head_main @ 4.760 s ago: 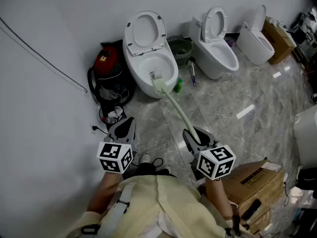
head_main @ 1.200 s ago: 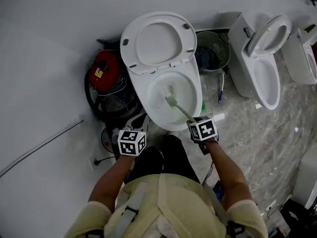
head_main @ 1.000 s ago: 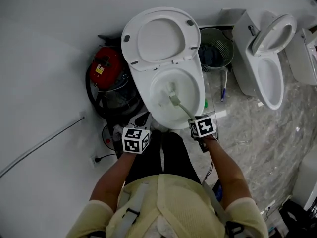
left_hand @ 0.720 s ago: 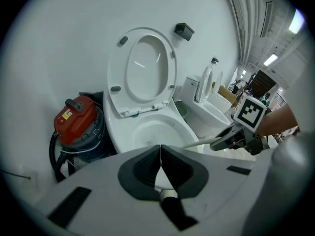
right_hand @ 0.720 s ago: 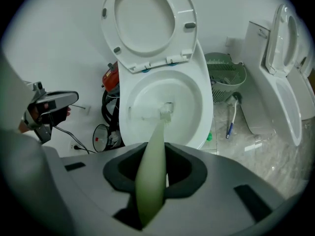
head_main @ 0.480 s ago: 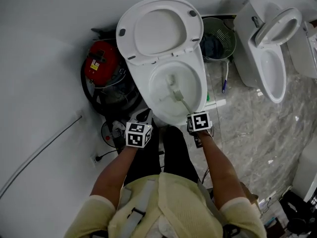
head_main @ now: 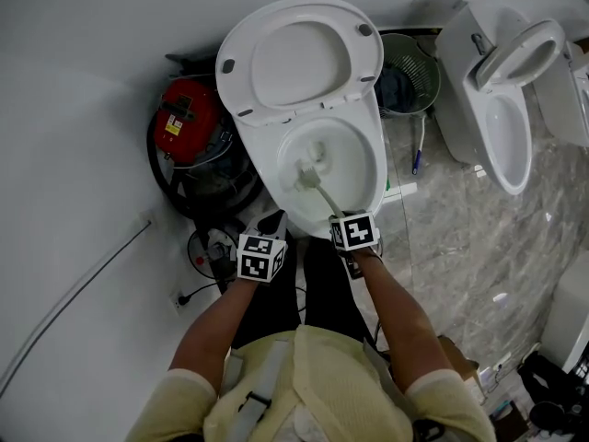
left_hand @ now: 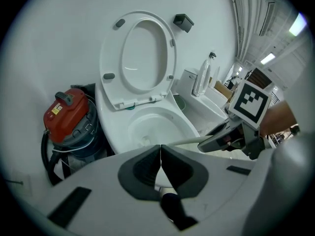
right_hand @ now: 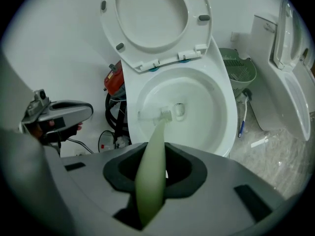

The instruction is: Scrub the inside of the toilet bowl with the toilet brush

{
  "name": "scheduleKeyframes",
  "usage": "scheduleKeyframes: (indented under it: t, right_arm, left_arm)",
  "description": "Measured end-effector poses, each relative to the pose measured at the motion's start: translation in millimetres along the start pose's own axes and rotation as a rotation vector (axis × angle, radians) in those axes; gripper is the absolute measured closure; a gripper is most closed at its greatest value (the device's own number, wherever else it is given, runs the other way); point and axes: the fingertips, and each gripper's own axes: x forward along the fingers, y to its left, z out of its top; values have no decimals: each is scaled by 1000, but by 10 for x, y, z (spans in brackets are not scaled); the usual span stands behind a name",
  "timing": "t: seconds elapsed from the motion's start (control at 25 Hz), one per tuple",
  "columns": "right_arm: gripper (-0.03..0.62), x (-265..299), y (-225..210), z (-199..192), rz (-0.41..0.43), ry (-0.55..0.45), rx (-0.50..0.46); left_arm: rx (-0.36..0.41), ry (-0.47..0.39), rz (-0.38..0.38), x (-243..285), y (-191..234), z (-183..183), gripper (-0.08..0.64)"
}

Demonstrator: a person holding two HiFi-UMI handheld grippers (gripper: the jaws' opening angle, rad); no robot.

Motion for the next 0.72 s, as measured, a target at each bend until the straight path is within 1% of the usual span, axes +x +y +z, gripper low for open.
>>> scheduleKeyframes:
  t: [0.08,0.24,0.32,0.52,0.72]
  right_arm:
    - [486,12,25,82,9,-8,1]
    - [486,41,41,245,13,-22,0]
    - [486,42,36,325,14,-32,4]
    - [486,72,55,456,21,-49,24]
    - [486,75,-4,575,19,-68,40]
  left_arm:
    - [-9,-10,6,-3,41,24,546]
    - [-69,-36,41,-35,181,73,546]
    - [-86,-37,52,-40,226,82,546]
    - [-92,-31,62,-30,297,57,546]
    - [-94,-31,50,5,234,62,546]
